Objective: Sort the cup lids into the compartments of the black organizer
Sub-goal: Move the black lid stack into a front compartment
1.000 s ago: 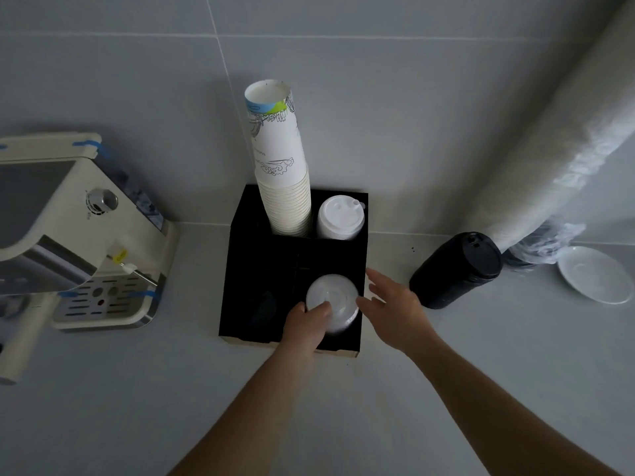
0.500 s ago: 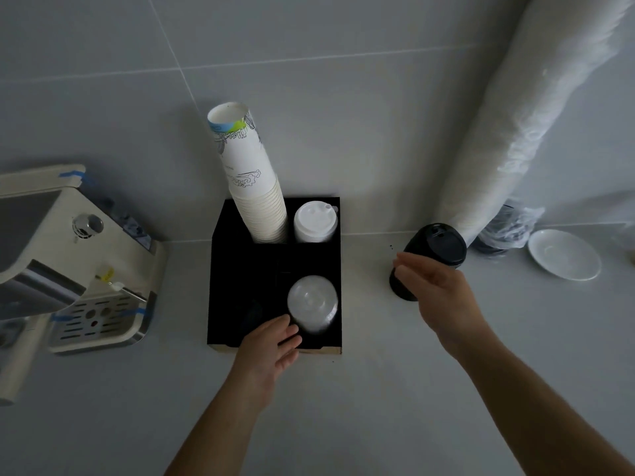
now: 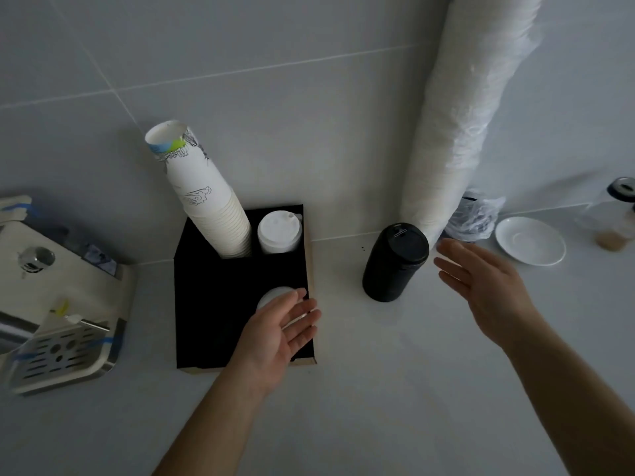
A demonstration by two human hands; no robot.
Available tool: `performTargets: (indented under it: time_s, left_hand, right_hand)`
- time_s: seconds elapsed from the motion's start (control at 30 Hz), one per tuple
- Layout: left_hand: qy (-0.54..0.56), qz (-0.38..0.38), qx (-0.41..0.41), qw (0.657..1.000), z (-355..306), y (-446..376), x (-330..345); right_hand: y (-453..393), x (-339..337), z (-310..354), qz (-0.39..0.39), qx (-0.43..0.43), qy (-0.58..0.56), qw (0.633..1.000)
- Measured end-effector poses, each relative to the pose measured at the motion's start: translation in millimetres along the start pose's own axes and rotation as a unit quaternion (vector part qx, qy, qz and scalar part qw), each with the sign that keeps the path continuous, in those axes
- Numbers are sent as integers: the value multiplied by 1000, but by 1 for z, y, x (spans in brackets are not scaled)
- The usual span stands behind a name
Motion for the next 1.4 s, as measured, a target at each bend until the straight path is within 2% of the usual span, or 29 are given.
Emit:
performTargets:
  time_s: [0.33,0.63,0.77,0.93,1.2,1.4]
  left_hand:
    - [-98,36,-19,994,12,-42,69]
    - [-170,66,-24,983,24,-87,118]
    - [-200,85,-19,976,31,-101,133]
    - [-238,68,3,969,30,-111,135]
    - [-245,14,27,969,27,-121,125]
    - [-208,-1,-21,978,28,-121,117]
  right_hand:
    - [-59,-17,-12,12,33,96,995]
    - [-100,12,-38,69,82,129,986]
    - [-108,29,-37,91,55,164,981]
    - [-118,38,-34,79,25,196,977]
    - [-122,46,-33,52,25,234,970]
    - [-120,57,-37,61,12,257,964]
Point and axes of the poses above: each hand's wrist, its own y-axis away from the middle knuckle, its own x-axis out of the palm, z = x × y, the point moved 9 cm from there along -y, towards the middle knuckle, and after that the axes turned 4 degrees about x, right-handed, at the moved point
